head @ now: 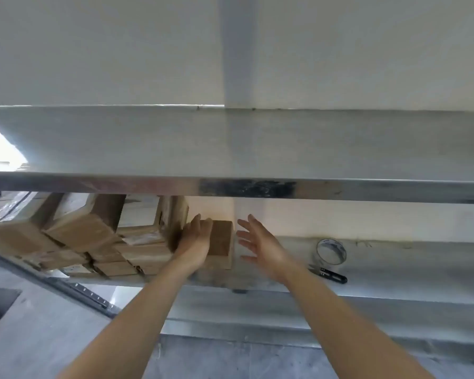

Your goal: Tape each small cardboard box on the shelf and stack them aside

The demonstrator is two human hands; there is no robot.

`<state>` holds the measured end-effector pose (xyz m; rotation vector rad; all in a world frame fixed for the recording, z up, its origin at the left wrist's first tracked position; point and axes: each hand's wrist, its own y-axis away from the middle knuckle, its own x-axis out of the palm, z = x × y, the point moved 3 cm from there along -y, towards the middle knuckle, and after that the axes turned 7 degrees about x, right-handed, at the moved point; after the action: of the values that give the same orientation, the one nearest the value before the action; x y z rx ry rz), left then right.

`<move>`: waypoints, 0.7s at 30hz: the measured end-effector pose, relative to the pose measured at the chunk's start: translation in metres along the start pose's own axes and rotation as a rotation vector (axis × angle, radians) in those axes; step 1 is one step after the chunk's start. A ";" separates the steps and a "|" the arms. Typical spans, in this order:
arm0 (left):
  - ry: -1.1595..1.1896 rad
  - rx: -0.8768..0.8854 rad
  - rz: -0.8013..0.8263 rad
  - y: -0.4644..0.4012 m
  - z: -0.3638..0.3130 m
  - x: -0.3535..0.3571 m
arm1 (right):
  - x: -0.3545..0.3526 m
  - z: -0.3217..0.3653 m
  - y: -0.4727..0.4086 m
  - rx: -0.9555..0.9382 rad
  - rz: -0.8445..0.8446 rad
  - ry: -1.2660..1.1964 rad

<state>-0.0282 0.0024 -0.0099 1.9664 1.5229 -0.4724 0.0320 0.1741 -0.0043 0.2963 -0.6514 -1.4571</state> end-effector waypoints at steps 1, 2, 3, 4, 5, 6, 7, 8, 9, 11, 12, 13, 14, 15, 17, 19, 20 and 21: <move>-0.023 -0.014 0.016 -0.004 0.006 0.001 | 0.004 -0.002 -0.003 0.013 -0.004 0.006; -0.070 -0.032 0.034 -0.005 0.008 0.001 | 0.007 -0.003 -0.006 0.036 -0.025 0.011; -0.109 -0.050 0.058 -0.006 0.010 0.005 | 0.010 -0.006 -0.009 0.045 -0.027 0.026; -0.118 -0.063 0.083 -0.003 0.012 0.009 | 0.015 -0.008 -0.010 0.049 -0.036 0.028; -0.106 -0.063 0.088 -0.002 0.012 0.013 | 0.018 -0.010 -0.013 0.061 -0.035 0.030; -0.076 -0.069 0.086 -0.001 0.012 0.015 | 0.020 -0.013 -0.016 0.075 -0.039 0.026; -0.026 -0.076 0.069 0.000 0.013 0.016 | 0.024 -0.016 -0.018 0.077 -0.028 0.031; 0.021 -0.080 0.056 0.000 0.016 0.016 | 0.027 -0.017 -0.018 0.072 -0.023 0.032; 0.060 -0.100 0.033 -0.001 0.020 0.016 | 0.028 -0.019 -0.020 0.062 -0.031 0.038; 0.119 -0.139 -0.004 -0.003 0.024 0.018 | 0.023 -0.021 -0.022 0.031 -0.052 0.053; 0.159 -0.159 -0.030 -0.003 0.026 0.021 | 0.019 -0.020 -0.019 0.011 -0.057 0.057; 0.232 -0.173 -0.064 0.000 0.025 0.024 | 0.012 -0.020 -0.016 0.004 -0.062 0.054; 0.342 -0.187 -0.100 0.003 0.023 0.028 | 0.004 -0.019 -0.012 0.004 -0.068 0.041; 0.461 -0.196 -0.137 0.009 0.018 0.032 | -0.005 -0.021 -0.008 0.001 -0.076 0.027; 0.616 -0.220 -0.169 0.022 0.009 0.046 | -0.026 -0.024 0.003 -0.035 -0.103 0.040; 0.667 -0.220 -0.156 0.036 -0.003 0.065 | -0.048 -0.028 0.013 -0.067 -0.114 0.074; 0.683 -0.225 -0.142 0.042 -0.010 0.074 | -0.056 -0.029 0.020 -0.083 -0.123 0.093; 0.704 -0.234 -0.126 0.048 -0.018 0.083 | -0.064 -0.030 0.024 -0.094 -0.134 0.110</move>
<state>0.0390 0.0681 -0.0353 1.9487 2.0131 0.3903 0.0699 0.2333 -0.0293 0.3496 -0.4805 -1.5824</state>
